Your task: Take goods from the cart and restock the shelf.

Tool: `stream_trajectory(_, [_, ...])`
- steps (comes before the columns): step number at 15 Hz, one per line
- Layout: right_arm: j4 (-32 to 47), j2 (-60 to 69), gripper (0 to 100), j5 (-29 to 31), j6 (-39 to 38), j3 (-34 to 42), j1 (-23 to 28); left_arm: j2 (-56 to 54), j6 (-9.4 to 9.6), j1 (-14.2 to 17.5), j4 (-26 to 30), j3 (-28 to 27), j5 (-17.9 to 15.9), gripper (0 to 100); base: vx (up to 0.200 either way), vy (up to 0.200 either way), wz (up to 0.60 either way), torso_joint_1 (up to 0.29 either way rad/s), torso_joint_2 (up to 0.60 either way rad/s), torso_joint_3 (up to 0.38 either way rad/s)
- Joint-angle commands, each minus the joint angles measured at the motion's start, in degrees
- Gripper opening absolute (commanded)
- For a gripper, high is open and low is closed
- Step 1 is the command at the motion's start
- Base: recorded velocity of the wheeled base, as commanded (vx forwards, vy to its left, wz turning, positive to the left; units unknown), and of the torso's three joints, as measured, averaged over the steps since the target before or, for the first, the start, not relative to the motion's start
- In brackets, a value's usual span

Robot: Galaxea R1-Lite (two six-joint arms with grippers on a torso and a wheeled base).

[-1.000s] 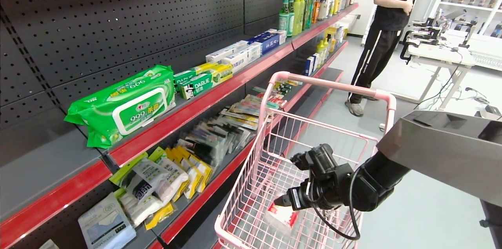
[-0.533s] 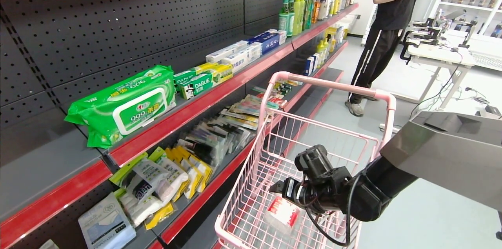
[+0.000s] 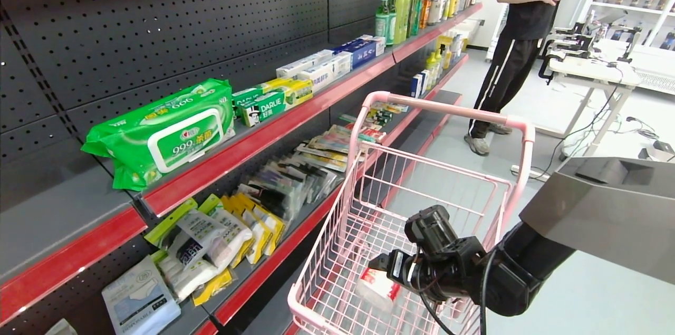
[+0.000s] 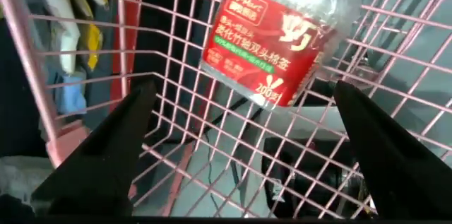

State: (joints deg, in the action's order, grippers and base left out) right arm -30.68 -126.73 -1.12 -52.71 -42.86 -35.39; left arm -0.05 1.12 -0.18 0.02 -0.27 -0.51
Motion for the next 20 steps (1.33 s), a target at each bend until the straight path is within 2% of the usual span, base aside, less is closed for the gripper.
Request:
stream_trajectory(1, [-0.43,0.08,100,-0.02,-0.02,0.85,-0.03,0.05,0.02,0.01,-0.02,0.00,-0.02,100,0.000,0.000,0.00,-0.193,0.50,0.315])
stream_trajectory(6, [-1.92,1.31,100,0.07,-0.02,0.59,0.06,0.05,0.02,0.01,-0.02,0.00,-0.02,100,0.000,0.000,0.00,-0.119,0.33,0.219])
stream_trajectory(8, [-4.91,0.70,100,-0.02,0.07,0.94,0.15,0.05,0.02,0.01,-0.02,0.00,-0.02,100,0.000,0.000,0.00,-0.011,0.04,0.021])
stream_trajectory(15, [-5.35,-1.76,100,0.42,0.07,1.20,0.15,0.05,0.02,0.01,0.06,0.00,-0.02,100,0.000,0.000,0.00,0.000,0.00,0.000])
stream_trajectory(20, [-9.31,-3.52,100,0.95,0.24,0.85,0.06,0.05,0.02,0.01,-0.02,0.00,-0.02,100,0.000,0.000,0.00,0.000,0.00,0.000])
